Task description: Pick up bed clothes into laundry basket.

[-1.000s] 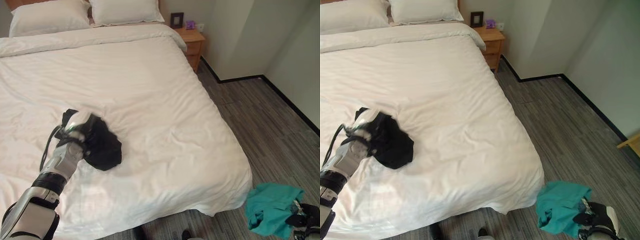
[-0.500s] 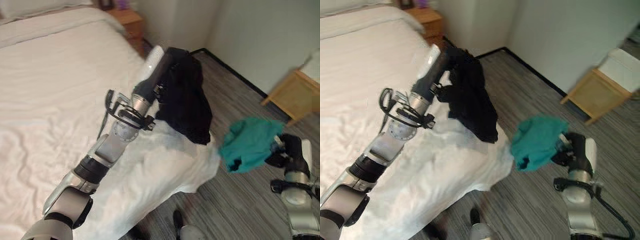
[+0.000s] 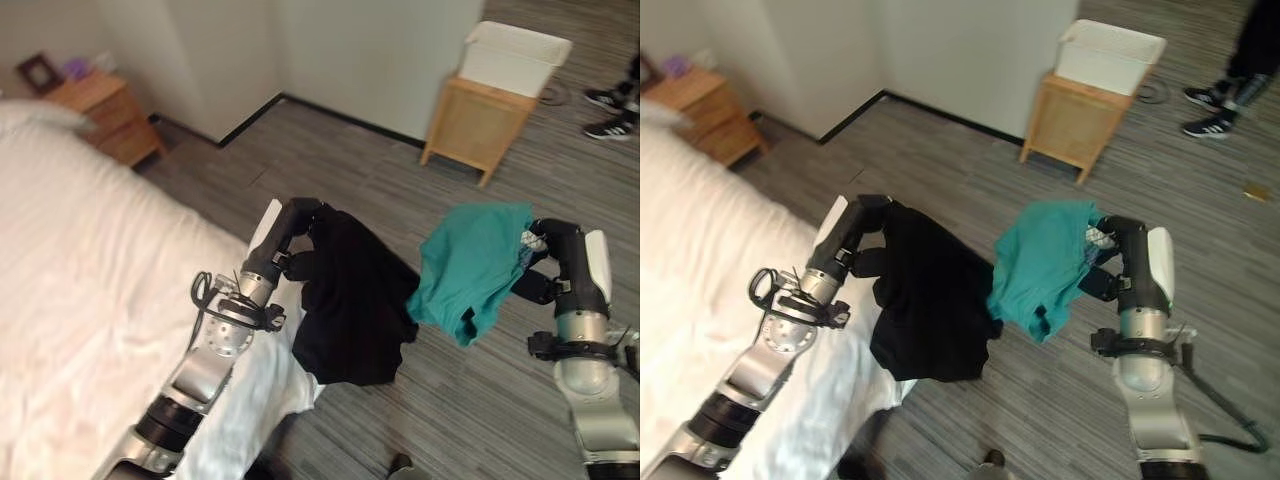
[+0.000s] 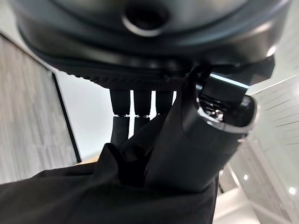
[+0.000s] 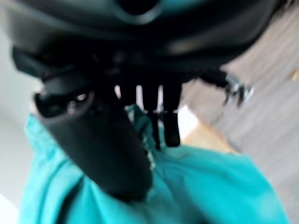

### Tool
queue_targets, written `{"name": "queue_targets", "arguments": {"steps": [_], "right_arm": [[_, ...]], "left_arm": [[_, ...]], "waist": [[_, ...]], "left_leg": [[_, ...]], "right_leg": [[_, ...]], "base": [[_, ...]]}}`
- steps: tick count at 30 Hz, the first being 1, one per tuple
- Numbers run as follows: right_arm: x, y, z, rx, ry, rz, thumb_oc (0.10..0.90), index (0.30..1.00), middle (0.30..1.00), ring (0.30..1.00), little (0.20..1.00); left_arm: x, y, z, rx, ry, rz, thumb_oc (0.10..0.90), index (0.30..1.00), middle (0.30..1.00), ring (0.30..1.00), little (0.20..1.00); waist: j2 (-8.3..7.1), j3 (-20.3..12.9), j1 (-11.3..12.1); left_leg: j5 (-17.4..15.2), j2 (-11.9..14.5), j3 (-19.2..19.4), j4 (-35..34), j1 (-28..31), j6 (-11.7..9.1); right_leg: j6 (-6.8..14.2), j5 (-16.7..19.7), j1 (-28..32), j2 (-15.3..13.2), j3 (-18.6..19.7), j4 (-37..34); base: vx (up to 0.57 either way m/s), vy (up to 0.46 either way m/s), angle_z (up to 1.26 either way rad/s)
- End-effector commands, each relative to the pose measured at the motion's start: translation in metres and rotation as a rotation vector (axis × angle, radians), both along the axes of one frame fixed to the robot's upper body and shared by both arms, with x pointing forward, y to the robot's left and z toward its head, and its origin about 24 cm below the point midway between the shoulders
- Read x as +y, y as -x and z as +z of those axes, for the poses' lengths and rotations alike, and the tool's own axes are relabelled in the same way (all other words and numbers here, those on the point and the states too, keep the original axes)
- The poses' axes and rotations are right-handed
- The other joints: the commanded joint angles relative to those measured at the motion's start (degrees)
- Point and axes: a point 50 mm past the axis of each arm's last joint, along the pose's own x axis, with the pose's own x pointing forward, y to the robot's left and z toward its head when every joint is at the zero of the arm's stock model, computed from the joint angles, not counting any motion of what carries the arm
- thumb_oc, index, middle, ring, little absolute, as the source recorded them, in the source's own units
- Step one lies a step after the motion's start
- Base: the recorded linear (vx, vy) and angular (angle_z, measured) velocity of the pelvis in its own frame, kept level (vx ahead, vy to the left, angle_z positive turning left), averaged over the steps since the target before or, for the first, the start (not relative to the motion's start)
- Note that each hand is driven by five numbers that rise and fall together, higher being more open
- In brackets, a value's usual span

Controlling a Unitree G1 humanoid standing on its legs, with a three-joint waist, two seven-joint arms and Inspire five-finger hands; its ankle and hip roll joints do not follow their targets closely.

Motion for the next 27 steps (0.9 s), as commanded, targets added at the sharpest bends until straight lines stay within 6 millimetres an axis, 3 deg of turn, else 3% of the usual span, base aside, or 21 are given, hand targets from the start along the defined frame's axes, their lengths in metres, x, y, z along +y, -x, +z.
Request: {"name": "queue_targets", "arguments": {"steps": [1, 2, 3, 4, 5, 7, 8, 11, 12, 13, 14, 15, 16, 18, 20, 22, 23, 24, 25, 26, 27], "right_arm": [[0.031, -0.001, 0.093, -0.415, 0.132, 0.205, 0.4, 0.3, 0.3, 0.3, 0.3], [0.031, -0.001, 0.093, -0.415, 0.131, 0.208, 0.4, 0.3, 0.3, 0.3, 0.3], [0.036, -0.006, 0.095, -0.416, 0.118, 0.232, 0.4, 0.3, 0.3, 0.3, 0.3], [0.044, -0.014, 0.097, -0.398, 0.135, 0.269, 0.4, 0.3, 0.3, 0.3, 0.3], [0.044, -0.015, 0.098, -0.399, 0.135, 0.271, 0.4, 0.3, 0.3, 0.3, 0.3], [0.055, -0.027, 0.091, -0.326, 0.168, 0.307, 0.4, 0.3, 0.3, 0.3, 0.3], [0.055, -0.028, 0.091, -0.327, 0.168, 0.307, 0.4, 0.3, 0.3, 0.3, 0.3], [0.063, -0.033, 0.09, -0.304, 0.183, 0.333, 0.4, 0.3, 0.3, 0.3, 0.3], [0.068, -0.038, 0.09, -0.297, 0.189, 0.341, 0.4, 0.3, 0.3, 0.3, 0.3], [0.068, -0.038, 0.091, -0.298, 0.19, 0.34, 0.4, 0.3, 0.3, 0.3, 0.3], [0.072, -0.042, 0.092, -0.297, 0.19, 0.341, 0.4, 0.3, 0.3, 0.3, 0.3], [0.072, -0.043, 0.092, -0.298, 0.191, 0.34, 0.4, 0.3, 0.3, 0.3, 0.3], [0.075, -0.047, 0.093, -0.304, 0.195, 0.332, 0.4, 0.3, 0.3, 0.3, 0.3], [0.081, -0.052, 0.095, -0.307, 0.211, 0.337, 0.4, 0.3, 0.3, 0.3, 0.3], [0.08, -0.057, 0.09, -0.279, 0.221, 0.318, 0.4, 0.3, 0.3, 0.3, 0.3], [0.08, -0.056, 0.085, -0.268, 0.222, 0.314, 0.4, 0.3, 0.3, 0.3, 0.3], [0.077, -0.053, 0.079, -0.252, 0.242, 0.287, 0.4, 0.3, 0.3, 0.3, 0.3], [0.077, -0.053, 0.078, -0.251, 0.241, 0.286, 0.4, 0.3, 0.3, 0.3, 0.3], [0.077, -0.052, 0.075, -0.25, 0.245, 0.281, 0.4, 0.3, 0.3, 0.3, 0.3], [0.075, -0.053, 0.074, -0.246, 0.248, 0.254, 0.4, 0.3, 0.3, 0.3, 0.3], [0.077, -0.053, 0.077, -0.268, 0.247, 0.252, 0.4, 0.3, 0.3, 0.3, 0.3]], "left_arm": [[-0.004, 0.008, 0.096, -0.453, 0.21, -0.034, 0.4, 0.3, 0.3, 0.3, 0.3], [-0.003, 0.008, 0.096, -0.454, 0.21, -0.032, 0.4, 0.3, 0.3, 0.3, 0.3], [0.002, 0.009, 0.097, -0.462, 0.232, -0.02, 0.4, 0.3, 0.3, 0.3, 0.3], [0.0, 0.01, 0.094, -0.446, 0.269, -0.03, 0.4, 0.3, 0.3, 0.3, 0.3], [0.0, 0.01, 0.094, -0.447, 0.269, -0.029, 0.4, 0.3, 0.3, 0.3, 0.3], [-0.013, 0.007, 0.088, -0.401, 0.332, -0.085, 0.4, 0.3, 0.3, 0.3, 0.3], [-0.013, 0.007, 0.089, -0.402, 0.332, -0.085, 0.4, 0.3, 0.3, 0.3, 0.3], [-0.027, 0.003, 0.089, -0.376, 0.393, -0.133, 0.4, 0.3, 0.3, 0.3, 0.3], [-0.038, 0.001, 0.09, -0.353, 0.431, -0.175, 0.4, 0.3, 0.3, 0.3, 0.3], [-0.038, 0.001, 0.09, -0.354, 0.432, -0.176, 0.4, 0.3, 0.3, 0.3, 0.3], [-0.046, 0.0, 0.091, -0.337, 0.447, -0.205, 0.4, 0.3, 0.3, 0.3, 0.3], [-0.046, 0.0, 0.091, -0.338, 0.447, -0.206, 0.4, 0.3, 0.3, 0.3, 0.3], [-0.052, -0.002, 0.088, -0.314, 0.452, -0.221, 0.4, 0.3, 0.3, 0.3, 0.3], [-0.051, -0.004, 0.085, -0.296, 0.437, -0.204, 0.4, 0.3, 0.3, 0.3, 0.3], [-0.044, -0.007, 0.079, -0.282, 0.387, -0.16, 0.4, 0.3, 0.3, 0.3, 0.3], [-0.04, -0.009, 0.076, -0.274, 0.335, -0.13, 0.4, 0.3, 0.3, 0.3, 0.3], [-0.033, -0.012, 0.073, -0.273, 0.244, -0.088, 0.4, 0.3, 0.3, 0.3, 0.3], [-0.034, -0.012, 0.073, -0.272, 0.243, -0.089, 0.4, 0.3, 0.3, 0.3, 0.3], [-0.032, -0.015, 0.07, -0.259, 0.212, -0.078, 0.4, 0.3, 0.3, 0.3, 0.3], [-0.031, -0.019, 0.064, -0.238, 0.162, -0.05, 0.4, 0.3, 0.3, 0.3, 0.3], [-0.03, -0.021, 0.065, -0.24, 0.146, -0.036, 0.4, 0.3, 0.3, 0.3, 0.3]], "waist": [[0.88, -4.12, 2.44], [0.88, -4.1, 2.4], [0.7, -3.8, 2.81], [0.94, -3.29, 3.63], [0.92, -3.31, 3.62], [1.43, -1.48, 4.9], [1.36, -1.52, 4.99], [1.8, -0.82, 5.9], [1.6, -0.43, 6.73], [1.54, -0.52, 6.82], [2.04, -0.05, 8.0], [1.83, -0.05, 8.37], [2.68, 0.0, 9.81], [2.27, -0.09, 11.62], [0.71, -1.13, 12.4], [-0.26, -1.81, 12.4], [-2.73, -3.07, 12.07], [-2.87, -3.17, 12.06], [-3.81, -3.39, 11.7], [-4.54, -3.2, 10.51], [-3.89, -2.93, 9.71]], "left_leg": [[-6.69, 1.32, -20.34, 11.35, -3.92, -7.81], [-7.39, 1.43, -20.33, 12.23, -4.21, -7.66], [-9.15, -0.87, -24.02, 17.33, -4.68, -5.47], [-11.72, -5.35, -31.28, 25.11, -6.72, -3.84], [-11.68, -5.38, -31.19, 25.3, -6.99, -3.71], [-18.26, -14.98, -38.03, 30.49, -13.04, -1.64], [-18.1, -15.09, -37.84, 30.41, -13.17, -1.51], [-22.39, -20.37, -37.87, 23.77, -16.2, 0.93], [-20.55, -22.11, -36.63, 20.2, -21.05, 1.43], [-20.57, -22.22, -36.52, 20.08, -21.08, 1.47], [-16.14, -21.52, -33.41, 15.13, -25.58, 0.55], [-15.84, -21.69, -32.98, 14.4, -25.17, 0.54], [-11.41, -21.01, -30.29, 6.84, -27.0, -0.45], [-9.68, -20.09, -29.21, 1.56, -28.17, -0.73], [-10.43, -19.31, -28.81, -0.84, -27.18, 0.15], [-7.6, -18.45, -26.1, -2.77, -25.65, 1.16], [-8.76, -19.58, -25.24, -3.6, -24.04, 2.4], [-8.78, -19.68, -25.24, -3.61, -24.1, 2.42], [-9.75, -20.38, -24.19, -3.56, -22.83, 3.12], [-12.25, -21.69, -23.72, -3.22, -19.45, 4.42], [-13.29, -21.48, -23.65, -3.52, -16.88, 4.61]], "right_leg": [[6.72, -7.38, 11.1, 0.82, 5.23, -7.33], [6.77, -7.46, 11.04, 0.71, 5.41, -7.22], [5.83, -6.36, 9.66, 1.47, 7.99, -7.01], [4.54, -6.61, 10.02, 3.42, 12.99, -8.41], [4.51, -6.39, 9.82, 3.37, 13.08, -8.5], [3.66, -7.23, 11.71, 5.33, 19.97, -8.66], [3.7, -7.1, 11.5, 5.2, 20.11, -8.67], [4.24, -7.81, 12.78, 5.85, 23.21, -8.61], [3.96, -8.52, 13.83, 6.45, 24.15, -9.02], [4.01, -8.63, 13.71, 6.32, 24.23, -8.99], [3.48, -10.5, 16.21, 8.3, 24.75, -9.06], [3.52, -10.54, 16.15, 8.03, 25.12, -9.06], [3.14, -12.81, 19.02, 10.11, 26.19, -9.06], [3.18, -15.14, 22.11, 9.98, 27.61, -9.06], [3.96, -17.49, 24.52, 8.7, 27.15, -8.39], [4.07, -17.73, 25.39, 8.84, 27.12, -7.1], [6.22, -16.75, 24.48, 7.63, 25.03, -1.21], [6.25, -16.88, 24.38, 7.55, 24.98, -1.08], [9.58, -12.96, 23.43, 7.58, 23.66, 4.92], [15.26, -4.46, 18.3, 5.83, 20.82, 17.43], [15.26, 0.86, 15.74, 4.87, 19.24, 23.35]], "base": [[0.12, -0.375, -2.25], [0.05, -0.221, -1.96], [0.13, -0.254, -1.98], [0.12, -0.264, -1.4], [0.2, -0.202, -1.57], [0.23, -0.099, -2.01], [0.23, -0.039, -2.0], [0.25, 0.017, -1.07], [0.26, -0.013, -0.66], [0.41, -0.05, -0.61], [0.26, -0.021, -0.33], [0.62, 0.016, -0.27], [0.55, 0.071, -0.53], [0.7, 0.123, -0.83], [0.71, 0.126, -0.45], [0.59, 0.07, -0.14], [0.43, 0.042, -0.1], [0.66, 0.102, -0.01], [0.53, 0.095, 0.14], [0.72, 0.115, 0.25], [0.5, 0.08, 0.41]]}}
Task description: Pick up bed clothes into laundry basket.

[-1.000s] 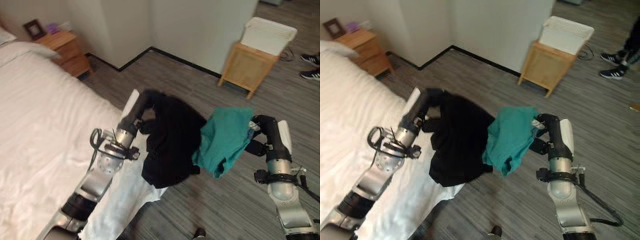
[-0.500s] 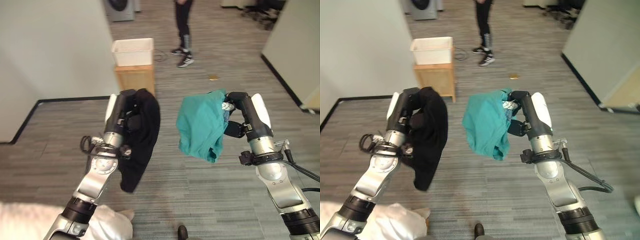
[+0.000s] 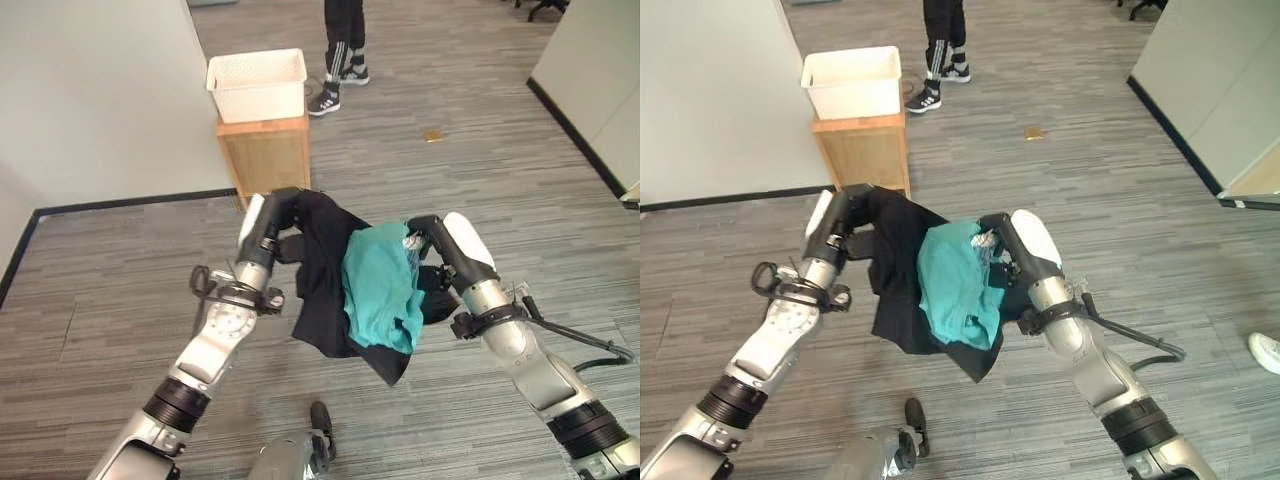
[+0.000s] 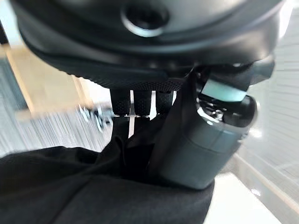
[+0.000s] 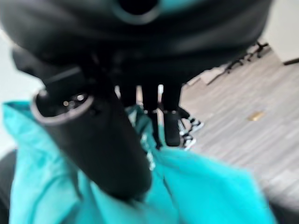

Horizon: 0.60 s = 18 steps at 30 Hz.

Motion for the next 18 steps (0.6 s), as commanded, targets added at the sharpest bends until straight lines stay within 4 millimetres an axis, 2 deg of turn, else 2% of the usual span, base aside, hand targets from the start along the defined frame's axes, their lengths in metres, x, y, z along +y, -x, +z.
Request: {"name": "queue_targets", "arguments": {"steps": [1, 2, 3, 4, 5, 6, 7, 8, 9, 10, 11, 12, 13, 14, 16, 17, 18], "right_arm": [[0.01, -0.01, 0.077, -0.372, -0.061, 0.012, 0.4, 0.3, 0.3, 0.3, 0.3], [0.015, -0.01, 0.084, -0.406, -0.057, 0.014, 0.4, 0.3, 0.3, 0.3, 0.3], [0.015, -0.01, 0.084, -0.407, -0.056, 0.015, 0.4, 0.3, 0.3, 0.3, 0.3], [0.016, -0.01, 0.086, -0.421, -0.055, 0.011, 0.4, 0.3, 0.3, 0.3, 0.3], [0.01, -0.007, 0.092, -0.454, -0.05, -0.017, 0.4, 0.3, 0.3, 0.3, 0.3], [0.01, -0.007, 0.093, -0.455, -0.049, -0.018, 0.4, 0.3, 0.3, 0.3, 0.3], [0.002, -0.003, 0.096, -0.48, -0.042, -0.055, 0.4, 0.3, 0.3, 0.3, 0.3], [0.001, -0.003, 0.096, -0.486, -0.049, -0.066, 0.4, 0.3, 0.3, 0.3, 0.3], [0.0, -0.003, 0.096, -0.487, -0.049, -0.067, 0.4, 0.3, 0.3, 0.3, 0.3], [0.001, -0.004, 0.098, -0.501, -0.06, -0.074, 0.4, 0.3, 0.3, 0.3, 0.3], [0.001, -0.003, 0.099, -0.509, -0.058, -0.079, 0.4, 0.3, 0.3, 0.3, 0.3], [0.003, -0.003, 0.099, -0.512, -0.058, -0.08, 0.4, 0.3, 0.3, 0.3, 0.3], [0.003, -0.001, 0.098, -0.521, -0.046, -0.091, 0.4, 0.3, 0.3, 0.3, 0.3], [0.003, 0.0, 0.098, -0.525, -0.038, -0.094, 0.4, 0.3, 0.3, 0.3, 0.3], [0.001, 0.002, 0.098, -0.532, -0.027, -0.107, 0.4, 0.3, 0.3, 0.3, 0.3], [-0.005, 0.007, 0.101, -0.561, -0.012, -0.141, 0.4, 0.3, 0.3, 0.3, 0.3], [-0.007, 0.009, 0.101, -0.573, -0.006, -0.157, 0.4, 0.3, 0.3, 0.3, 0.3]], "left_arm": [[-0.024, -0.004, 0.061, -0.284, -0.023, -0.072, 0.4, 0.3, 0.3, 0.3, 0.3], [-0.024, -0.008, 0.067, -0.3, -0.053, -0.055, 0.4, 0.3, 0.3, 0.3, 0.3], [-0.024, -0.008, 0.068, -0.301, -0.052, -0.054, 0.4, 0.3, 0.3, 0.3, 0.3], [-0.027, -0.008, 0.072, -0.316, -0.052, -0.059, 0.4, 0.3, 0.3, 0.3, 0.3], [-0.036, -0.009, 0.083, -0.358, -0.061, -0.085, 0.4, 0.3, 0.3, 0.3, 0.3], [-0.036, -0.009, 0.084, -0.36, -0.06, -0.086, 0.4, 0.3, 0.3, 0.3, 0.3], [-0.046, -0.009, 0.087, -0.378, -0.065, -0.107, 0.4, 0.3, 0.3, 0.3, 0.3], [-0.052, -0.011, 0.09, -0.39, -0.072, -0.117, 0.4, 0.3, 0.3, 0.3, 0.3], [-0.053, -0.011, 0.091, -0.392, -0.072, -0.118, 0.4, 0.3, 0.3, 0.3, 0.3], [-0.057, -0.015, 0.096, -0.401, -0.072, -0.117, 0.4, 0.3, 0.3, 0.3, 0.3], [-0.055, -0.016, 0.098, -0.409, -0.07, -0.104, 0.4, 0.3, 0.3, 0.3, 0.3], [-0.054, -0.018, 0.099, -0.407, -0.08, -0.088, 0.4, 0.3, 0.3, 0.3, 0.3], [-0.046, -0.02, 0.098, -0.407, -0.091, -0.054, 0.4, 0.3, 0.3, 0.3, 0.3], [-0.043, -0.019, 0.096, -0.408, -0.098, -0.044, 0.4, 0.3, 0.3, 0.3, 0.3], [-0.04, -0.018, 0.094, -0.409, -0.109, -0.04, 0.4, 0.3, 0.3, 0.3, 0.3], [-0.042, -0.016, 0.09, -0.407, -0.113, -0.044, 0.4, 0.3, 0.3, 0.3, 0.3], [-0.045, -0.015, 0.089, -0.407, -0.109, -0.051, 0.4, 0.3, 0.3, 0.3, 0.3]], "waist": [[-1.76, -6.12, -0.84], [1.84, -5.27, -2.53], [1.69, -5.14, -2.74], [2.47, -4.74, -3.51], [4.11, -3.54, -5.8], [4.3, -3.61, -6.02], [4.1, -2.97, -9.12], [3.81, -2.91, -10.19], [4.06, -2.8, -10.2], [3.81, -3.06, -11.05], [3.59, -3.28, -11.25], [3.75, -3.47, -11.61], [3.61, -3.85, -11.21], [4.23, -3.84, -11.29], [4.45, -4.07, -11.42], [3.94, -5.14, -12.64], [4.12, -5.95, -13.6]], "left_leg": [[4.21, 4.55, 0.81, -13.64, 5.81, -3.41], [3.04, 6.95, 1.83, -14.53, 10.73, -2.87], [2.99, 6.71, 1.67, -14.47, 10.72, -2.79], [1.47, 6.29, 0.97, -14.53, 12.73, -2.44], [-0.98, 5.64, -2.91, -14.53, 16.01, -2.6], [-0.84, 5.87, -3.2, -14.53, 15.75, -2.7], [-3.14, 4.64, -6.62, -14.53, 18.99, -3.35], [-4.01, 4.3, -7.3, -14.53, 20.06, -3.87], [-3.82, 4.65, -7.33, -14.53, 20.02, -3.96], [-5.33, 4.41, -7.64, -14.53, 21.54, -4.46], [-6.29, 4.25, -7.54, -14.53, 22.57, -4.93], [-7.7, 4.37, -7.4, -14.53, 24.54, -5.46], [-10.1, 3.95, -6.19, -14.53, 28.21, -6.59], [-11.9, 4.47, -6.62, -14.53, 30.41, -7.06], [-13.04, 4.76, -6.91, -14.53, 31.87, -7.44], [-14.99, 4.84, -8.96, -14.53, 34.22, -7.92], [-14.98, 5.48, -9.97, -14.53, 35.52, -8.54]], "right_leg": [[4.13, 21.66, -0.69, 2.64, -7.52, 10.93], [4.13, 25.96, -7.47, -2.34, -13.04, 19.92], [4.13, 25.69, -7.52, -2.62, -13.19, 20.35], [4.13, 24.41, -9.36, -5.67, -15.09, 20.72], [0.97, 16.65, -16.16, -3.63, -14.43, 18.24], [0.69, 16.7, -16.19, -3.47, -14.88, 18.09], [-0.67, 12.6, -19.24, 0.73, -10.29, 8.43], [-1.25, 12.65, -19.63, 1.57, -8.38, 0.94], [-1.4, 13.51, -19.04, 1.98, -8.6, -0.36], [-1.23, 15.2, -20.42, 1.28, -8.04, -7.05], [-0.67, 16.71, -21.22, 0.18, -8.64, -10.84], [0.21, 19.89, -22.08, -0.78, -11.29, -15.76], [0.94, 22.54, -25.01, -2.67, -18.01, -20.02], [1.5, 22.66, -25.35, -2.56, -20.07, -21.46], [1.68, 22.86, -25.92, -2.68, -21.19, -21.47], [1.35, 24.7, -24.96, -2.68, -20.25, -21.45], [0.87, 25.57, -23.86, -2.29, -18.79, -21.42]], "base": [[0.49, 0.196, 0.51], [0.3, 0.175, 0.39], [0.5, 0.261, 0.13], [0.54, 0.171, 0.03], [0.54, 0.16, 0.22], [0.7, 0.009, 1.04], [0.49, -0.117, 1.42], [0.49, -0.109, 1.54], [0.36, -0.092, 1.74], [0.35, -0.086, 1.54], [0.57, -0.112, 1.66], [0.76, -0.151, 0.93], [0.87, -0.145, 0.89], [0.66, -0.109, 0.59], [0.55, -0.137, 0.02], [0.85, -0.276, -0.21], [0.93, -0.309, 0.37]]}}
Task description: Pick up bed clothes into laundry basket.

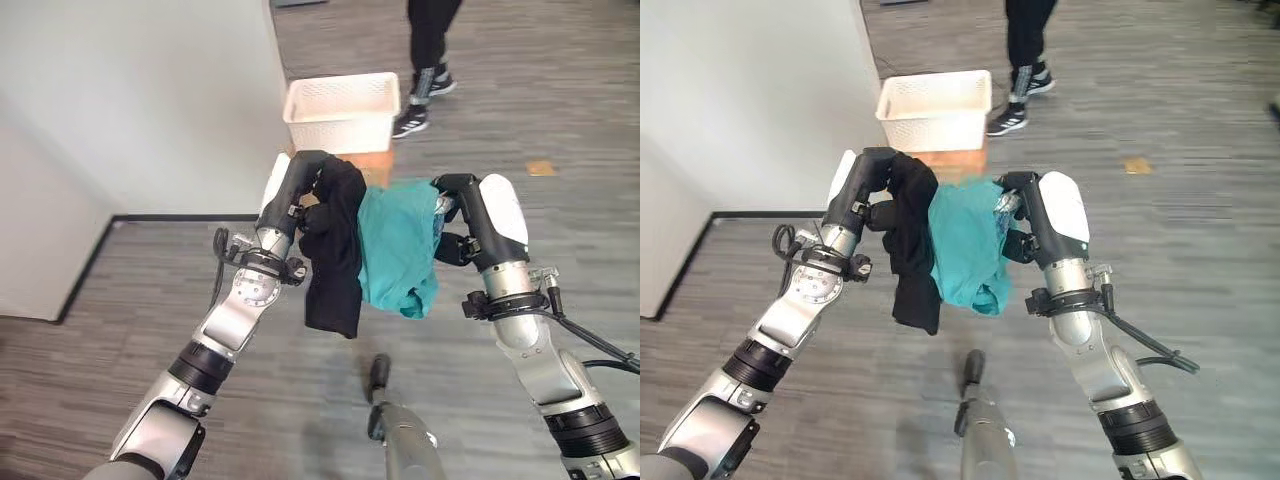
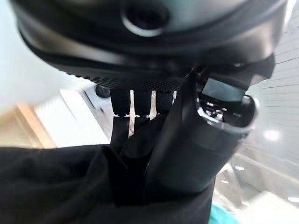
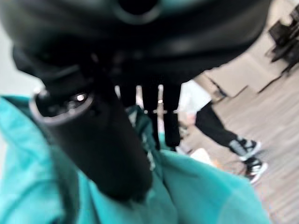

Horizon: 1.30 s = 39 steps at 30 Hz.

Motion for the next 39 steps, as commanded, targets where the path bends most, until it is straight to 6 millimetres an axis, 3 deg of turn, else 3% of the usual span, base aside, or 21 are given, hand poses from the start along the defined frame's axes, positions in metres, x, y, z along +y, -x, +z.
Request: {"name": "queue_targets", "arguments": {"steps": [1, 2, 3, 4, 5, 6, 7, 8, 10, 12, 13, 14, 15, 16, 18, 19, 21, 22, 23, 28, 39], "right_arm": [[0.001, 0.007, 0.067, -0.361, 0.02, -0.026, 0.4, 0.3, 0.3, 0.3, 0.3], [0.001, 0.007, 0.067, -0.361, 0.02, -0.026, 0.4, 0.3, 0.3, 0.3, 0.3], [-0.001, 0.009, 0.073, -0.397, 0.031, -0.036, 0.4, 0.3, 0.3, 0.3, 0.3], [-0.001, 0.009, 0.073, -0.397, 0.031, -0.037, 0.4, 0.3, 0.3, 0.3, 0.3], [0.0, 0.008, 0.079, -0.431, 0.024, -0.037, 0.4, 0.3, 0.3, 0.3, 0.3], [0.006, 0.008, 0.092, -0.484, 0.028, -0.018, 0.4, 0.3, 0.3, 0.3, 0.3], [0.006, 0.008, 0.092, -0.485, 0.026, -0.018, 0.4, 0.3, 0.3, 0.3, 0.3], [0.01, 0.006, 0.105, -0.529, 0.039, -0.015, 0.4, 0.3, 0.3, 0.3, 0.3], [0.01, 0.005, 0.112, -0.549, 0.048, -0.018, 0.4, 0.3, 0.3, 0.3, 0.3], [0.01, 0.002, 0.121, -0.573, 0.049, -0.01, 0.4, 0.3, 0.3, 0.3, 0.3], [0.01, 0.002, 0.121, -0.573, 0.049, -0.009, 0.4, 0.3, 0.3, 0.3, 0.3], [0.01, 0.001, 0.122, -0.571, 0.055, -0.009, 0.4, 0.3, 0.3, 0.3, 0.3], [0.013, 0.002, 0.13, -0.628, 0.089, -0.017, 0.4, 0.3, 0.3, 0.3, 0.3], [0.004, -0.003, 0.129, -0.56, 0.115, -0.06, 0.4, 0.3, 0.3, 0.3, 0.3], [0.012, 0.001, 0.133, -0.602, 0.129, -0.038, 0.4, 0.3, 0.3, 0.3, 0.3], [0.018, 0.003, 0.139, -0.641, 0.113, -0.024, 0.4, 0.3, 0.3, 0.3, 0.3], [0.025, 0.004, 0.145, -0.68, 0.096, 0.004, 0.4, 0.3, 0.3, 0.3, 0.3], [0.026, 0.003, 0.146, -0.683, 0.097, 0.005, 0.4, 0.3, 0.3, 0.3, 0.3], [0.026, 0.003, 0.152, -0.705, 0.078, 0.003, 0.4, 0.3, 0.3, 0.3, 0.3], [0.014, -0.004, 0.145, -0.636, 0.121, -0.042, 0.4, 0.3, 0.3, 0.3, 0.3], [-0.008, -0.025, 0.087, -0.334, 0.157, -0.108, 0.4, 0.3, 0.3, 0.3, 0.3]], "left_arm": [[-0.006, 0.005, 0.062, -0.306, 0.033, -0.036, 0.4, 0.3, 0.3, 0.3, 0.3], [-0.006, 0.005, 0.062, -0.306, 0.033, -0.036, 0.4, 0.3, 0.3, 0.3, 0.3], [-0.007, 0.007, 0.056, -0.286, 0.062, -0.039, 0.4, 0.3, 0.3, 0.3, 0.3], [-0.007, 0.007, 0.057, -0.287, 0.062, -0.039, 0.4, 0.3, 0.3, 0.3, 0.3], [-0.009, 0.007, 0.056, -0.276, 0.071, -0.05, 0.4, 0.3, 0.3, 0.3, 0.3], [-0.007, 0.01, 0.053, -0.272, 0.083, -0.041, 0.4, 0.3, 0.3, 0.3, 0.3], [-0.006, 0.01, 0.054, -0.273, 0.082, -0.04, 0.4, 0.3, 0.3, 0.3, 0.3], [-0.008, 0.011, 0.057, -0.286, 0.095, -0.045, 0.4, 0.3, 0.3, 0.3, 0.3], [-0.008, 0.011, 0.06, -0.294, 0.104, -0.041, 0.4, 0.3, 0.3, 0.3, 0.3], [-0.003, 0.011, 0.063, -0.311, 0.118, -0.02, 0.4, 0.3, 0.3, 0.3, 0.3], [-0.003, 0.011, 0.063, -0.311, 0.118, -0.02, 0.4, 0.3, 0.3, 0.3, 0.3], [0.003, 0.012, 0.061, -0.31, 0.109, -0.007, 0.4, 0.3, 0.3, 0.3, 0.3], [0.015, 0.019, 0.063, -0.344, 0.099, 0.021, 0.4, 0.3, 0.3, 0.3, 0.3], [0.019, 0.02, 0.066, -0.344, 0.086, 0.025, 0.4, 0.3, 0.3, 0.3, 0.3], [0.018, 0.02, 0.058, -0.315, 0.079, 0.027, 0.4, 0.3, 0.3, 0.3, 0.3], [0.016, 0.02, 0.058, -0.324, 0.069, 0.031, 0.4, 0.3, 0.3, 0.3, 0.3], [0.014, 0.016, 0.061, -0.341, 0.062, 0.049, 0.4, 0.3, 0.3, 0.3, 0.3], [0.014, 0.015, 0.062, -0.345, 0.063, 0.052, 0.4, 0.3, 0.3, 0.3, 0.3], [0.011, 0.011, 0.068, -0.361, 0.055, 0.055, 0.4, 0.3, 0.3, 0.3, 0.3], [0.011, 0.014, 0.067, -0.368, 0.039, 0.03, 0.4, 0.3, 0.3, 0.3, 0.3], [0.039, 0.025, 0.04, -0.28, 0.089, 0.077, 0.4, 0.3, 0.3, 0.3, 0.3]], "waist": [[-6.08, -6.06, -4.29], [-6.19, -6.12, -4.55], [-5.49, -6.05, -4.82], [-5.63, -6.18, -4.97], [-5.74, -5.95, -4.68], [-6.86, -4.92, -2.61], [-7.1, -5.09, -3.03], [-8.68, -3.42, -0.39], [-9.26, -2.87, 0.82], [-8.92, -2.55, 3.35], [-9.19, -2.61, 3.49], [-7.99, -2.66, 4.38], [-7.06, -2.7, 7.42], [-6.96, -3.7, 6.99], [-6.85, -4.01, 7.83], [-6.71, -3.13, 7.06], [-5.83, -1.96, 5.39], [-5.91, -1.88, 5.46], [-5.57, -1.59, 4.99], [-7.41, -5.16, 6.41], [-7.18, -8.8, 9.71]], "left_leg": [[-3.02, 4.6, -3.93, 0.19, 1.43, 0.05], [-3.03, 4.6, -4.19, 0.54, 1.09, -0.03], [3.16, 9.09, -3.76, 16.02, -3.09, -2.01], [3.05, 9.08, -4.03, 16.71, -3.75, -2.08], [9.71, 11.75, -4.75, 28.1, -8.14, -3.71], [13.15, 11.39, -8.05, 44.18, -15.85, -2.72], [13.19, 11.19, -8.49, 44.91, -16.83, -2.58], [10.44, 10.58, -9.22, 50.07, -23.26, -0.77], [8.84, 10.27, -8.76, 48.13, -26.25, -0.1], [6.85, 8.94, -6.29, 31.37, -30.46, 0.75], [7.41, 8.57, -5.94, 30.53, -30.14, 0.9], [10.1, 8.11, -4.72, 20.3, -31.36, 0.51], [17.26, 7.42, -1.95, 5.9, -31.4, -0.26], [15.95, 7.68, 0.94, 2.88, -28.58, 0.34], [14.95, 6.11, 0.46, 2.14, -25.37, 3.07], [14.85, 5.92, -0.1, 2.18, -24.45, 3.59], [14.3, 6.37, -0.65, 0.35, -21.49, 4.19], [14.43, 6.15, -0.46, 0.01, -21.47, 4.31], [13.9, 6.4, -0.93, -2.61, -18.89, 3.84], [12.62, 5.43, -2.74, -3.58, -17.97, 2.87], [12.47, 5.85, -5.37, -3.62, -17.86, 1.35]], "right_leg": [[16.17, -0.88, 12.3, -2.79, 6.72, -13.27], [16.06, -0.76, 12.31, -2.96, 6.5, -13.39], [13.88, -2.26, 15.65, -1.46, 7.36, -12.11], [13.71, -2.11, 15.45, -1.61, 7.21, -12.17], [10.9, -3.84, 17.74, -0.36, 6.54, -11.86], [8.15, -6.63, 22.44, 1.82, 7.34, -12.39], [8.1, -6.37, 22.1, 1.52, 6.97, -12.49], [7.04, -8.72, 26.59, 2.2, 8.52, -13.31], [7.27, -9.53, 28.24, 1.87, 9.05, -13.69], [9.02, -11.78, 32.03, 1.64, 10.82, -14.22], [9.08, -11.6, 31.88, 1.27, 10.98, -14.24], [9.32, -12.87, 33.68, 2.36, 11.24, -14.17], [8.32, -14.99, 37.08, 3.74, 11.4, -13.39], [8.69, -16.76, 37.33, 4.17, 10.38, -11.63], [10.08, -18.73, 35.88, 3.75, 9.93, -0.81], [12.13, -17.92, 31.1, 2.92, 9.86, 8.2], [14.72, -13.97, 23.67, 1.4, 11.67, 16.86], [14.87, -14.25, 23.01, 1.14, 11.95, 17.79], [14.46, -14.87, 19.91, -2.18, 12.18, 14.57], [14.02, -13.19, 28.5, -2.9, 11.93, -6.69], [13.9, -11.93, 34.37, -2.12, 8.85, -13.46]], "base": [[0.51, -0.177, 0.68], [0.62, -0.303, 0.7], [0.33, -0.224, 0.33], [0.53, -0.372, 0.23], [0.49, -0.407, 0.15], [0.48, -0.397, 0.03], [0.59, -0.39, -0.23], [0.41, -0.163, -0.69], [0.43, -0.062, -0.72], [0.46, 0.098, -0.78], [0.32, 0.134, -0.82], [0.48, 0.12, -0.62], [0.62, 0.137, -0.64], [0.6, 0.093, -0.68], [0.38, 0.111, -0.63], [0.22, 0.114, -0.64], [0.07, 0.09, -0.51], [-0.02, 0.033, 0.09], [-0.01, -0.071, 0.31], [0.11, -0.144, 0.79], [0.06, -0.073, 0.16]]}}
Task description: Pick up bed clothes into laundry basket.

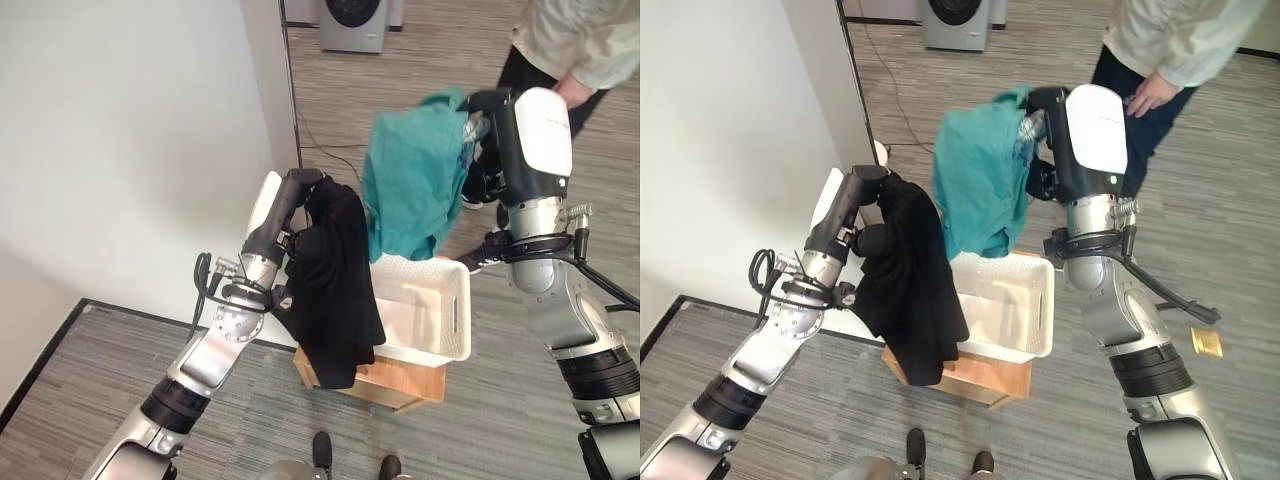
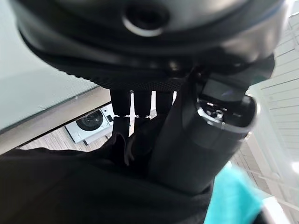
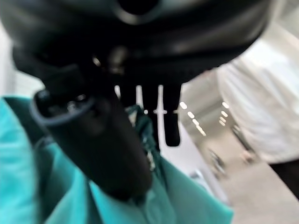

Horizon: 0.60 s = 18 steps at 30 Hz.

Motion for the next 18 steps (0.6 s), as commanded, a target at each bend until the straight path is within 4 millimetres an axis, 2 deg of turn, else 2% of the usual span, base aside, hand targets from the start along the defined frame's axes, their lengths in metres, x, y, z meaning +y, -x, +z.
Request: {"name": "queue_targets", "arguments": {"steps": [1, 4, 6, 8, 10, 11, 12, 14, 15, 17, 18], "right_arm": [[0.004, 0.008, 0.027, -0.146, 0.029, 0.023, 0.4, 0.3, 0.3, 0.3, 0.3], [0.002, 0.008, 0.02, -0.116, 0.025, 0.019, 0.4, 0.3, 0.3, 0.3, 0.3], [0.005, 0.005, 0.002, -0.037, 0.022, 0.032, 0.4, 0.3, 0.3, 0.3, 0.3], [0.006, 0.004, -0.002, -0.015, 0.022, 0.035, 0.4, 0.3, 0.3, 0.3, 0.3], [0.007, 0.003, -0.019, 0.054, 0.025, 0.035, 0.4, 0.3, 0.3, 0.3, 0.3], [0.007, 0.003, -0.019, 0.055, 0.025, 0.035, 0.4, 0.3, 0.3, 0.3, 0.3], [0.004, 0.003, -0.033, 0.104, 0.019, 0.022, 0.4, 0.3, 0.3, 0.3, 0.3], [0.002, 0.003, -0.04, 0.132, 0.026, 0.011, 0.4, 0.3, 0.3, 0.3, 0.3], [-0.004, 0.003, -0.059, 0.207, 0.023, -0.019, 0.4, 0.3, 0.3, 0.3, 0.3], [-0.012, 0.003, -0.078, 0.284, 0.032, -0.057, 0.4, 0.3, 0.3, 0.3, 0.3], [-0.012, 0.003, -0.078, 0.284, 0.032, -0.057, 0.4, 0.3, 0.3, 0.3, 0.3]], "left_arm": [[0.029, -0.019, 0.036, -0.136, 0.142, 0.13, 0.4, 0.3, 0.3, 0.3, 0.3], [0.033, -0.017, 0.032, -0.122, 0.152, 0.138, 0.4, 0.3, 0.3, 0.3, 0.3], [0.034, -0.015, 0.03, -0.115, 0.171, 0.137, 0.4, 0.3, 0.3, 0.3, 0.3], [0.032, -0.015, 0.03, -0.113, 0.171, 0.13, 0.4, 0.3, 0.3, 0.3, 0.3], [0.028, -0.015, 0.032, -0.115, 0.176, 0.109, 0.4, 0.3, 0.3, 0.3, 0.3], [0.028, -0.015, 0.032, -0.114, 0.175, 0.108, 0.4, 0.3, 0.3, 0.3, 0.3], [0.026, -0.015, 0.032, -0.113, 0.181, 0.101, 0.4, 0.3, 0.3, 0.3, 0.3], [0.024, -0.016, 0.032, -0.108, 0.181, 0.095, 0.4, 0.3, 0.3, 0.3, 0.3], [0.023, -0.016, 0.03, -0.1, 0.183, 0.084, 0.4, 0.3, 0.3, 0.3, 0.3], [0.021, -0.015, 0.027, -0.085, 0.185, 0.069, 0.4, 0.3, 0.3, 0.3, 0.3], [0.021, -0.015, 0.027, -0.084, 0.185, 0.069, 0.4, 0.3, 0.3, 0.3, 0.3]], "waist": [[-1.36, -10.44, -0.26], [-1.3, -10.61, 0.05], [-1.19, -10.58, 0.65], [-1.18, -10.58, 0.76], [-1.23, -10.35, 1.38], [-1.26, -10.41, 1.33], [-1.37, -10.11, 1.6], [-1.41, -10.05, 1.65], [-1.41, -9.57, 1.88], [-1.43, -9.17, 2.1], [-1.45, -9.23, 2.07]], "left_leg": [[-5.32, 7.2, 2.41, 0.04, -0.7, -5.81], [-5.22, 7.25, 2.09, 0.04, -0.82, -6.0], [-4.96, 7.35, 1.73, 0.04, -1.22, -6.28], [-4.85, 7.41, 1.58, 0.04, -1.42, -6.4], [-4.55, 7.57, 1.19, 0.04, -1.98, -6.75], [-4.53, 7.57, 1.1, 0.04, -2.03, -6.76], [-4.33, 7.67, 0.68, 0.04, -2.66, -7.07], [-4.17, 7.7, 0.41, 0.04, -3.03, -7.19], [-3.94, 7.67, 0.0, 0.04, -3.75, -7.36], [-3.84, 7.64, -0.44, 0.04, -4.29, -7.42], [-3.83, 7.63, -0.5, 0.04, -4.32, -7.42]], "right_leg": [[4.73, -4.23, 0.77, -2.52, -0.87, 0.43], [4.71, -4.46, 0.99, -2.54, -1.19, 0.23], [4.58, -4.7, 1.04, -2.5, -2.08, 0.19], [4.53, -4.74, 1.05, -2.5, -2.48, 0.19], [4.49, -4.86, 1.11, -2.42, -3.69, 0.19], [4.48, -4.88, 1.11, -2.4, -3.78, 0.19], [4.35, -4.97, 1.12, -2.31, -4.69, 0.19], [4.34, -5.07, 1.07, -2.28, -5.21, 0.19], [4.31, -5.27, 0.92, -2.24, -5.92, 0.19], [4.29, -5.35, 0.74, -2.28, -6.59, 0.19], [4.29, -5.37, 0.74, -2.28, -6.64, 0.19]], "base": [[0.05, -0.088, 0.07], [0.03, -0.049, 0.02], [0.04, -0.061, 0.02], [0.02, -0.027, 0.06], [0.03, -0.036, 0.04], [0.03, -0.038, 0.12], [0.02, -0.019, 0.17], [0.03, -0.023, 0.27], [0.05, -0.026, 0.28], [0.04, -0.02, 0.28], [0.03, -0.011, 0.31]]}}
